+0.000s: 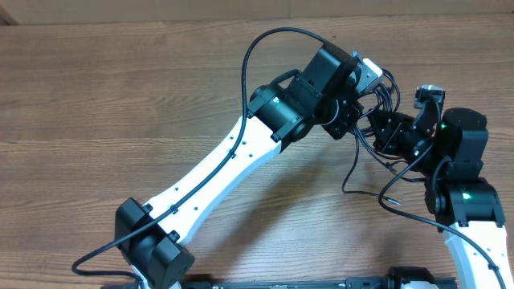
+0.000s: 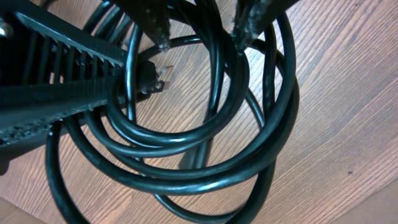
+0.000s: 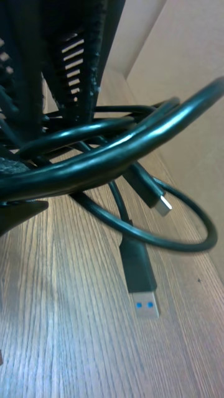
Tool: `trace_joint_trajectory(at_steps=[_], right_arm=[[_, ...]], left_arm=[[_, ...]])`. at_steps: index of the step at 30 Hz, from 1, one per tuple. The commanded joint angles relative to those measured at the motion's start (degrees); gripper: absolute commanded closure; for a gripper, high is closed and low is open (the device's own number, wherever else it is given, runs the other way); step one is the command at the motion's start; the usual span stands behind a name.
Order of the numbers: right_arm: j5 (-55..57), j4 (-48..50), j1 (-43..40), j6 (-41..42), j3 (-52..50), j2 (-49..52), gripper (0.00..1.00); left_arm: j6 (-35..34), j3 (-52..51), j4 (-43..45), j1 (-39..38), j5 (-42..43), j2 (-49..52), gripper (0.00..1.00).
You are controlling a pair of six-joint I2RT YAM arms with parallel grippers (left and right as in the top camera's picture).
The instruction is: Untangle cables
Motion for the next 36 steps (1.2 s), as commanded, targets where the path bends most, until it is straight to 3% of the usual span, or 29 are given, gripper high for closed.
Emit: trace_joint_trajectory(at_steps=[1,3,14,19,29,33,36], right_arm=[[-2.25,1.14,-0.15,0.20,0.09,-0.61,0.96],[-3.10,1.20,-0.15,0.17,0.09,-0.61,0.96],[-2.08,0.92,-0.17,0.22,0.09,-0.59,0.96],[6.29,-0.11,-0.17,1.73,0.09,0.02,0.97],[5.66,-0.09,-0.22,1.90,0.09,5.75,0.96],[4.42,-0.39,-0.22,1.90,0.09,7.04,0.96],[4.39,-1.22,-0.22,1.90,0.09,7.04,0.96]], left_arm=[[-0.35,1.27,-0.13,-0.42,0.59,0.98,0.81],[-0.35,1.27,-0.09,-0.42,0.59,0.98,0.96],[-0.31,1.27,-0.33,-0.37,0.76,0.83,0.96],[6.43,1.31,-5.79,-0.44,3.15,-3.17,0.96],[15.45,1.31,-9.11,-0.37,13.57,-12.74,0.96],[15.78,1.31,-8.57,-0.33,12.55,-15.76,0.96],[11.82,1.31,-7.06,0.04,4.90,-17.73,0.96]])
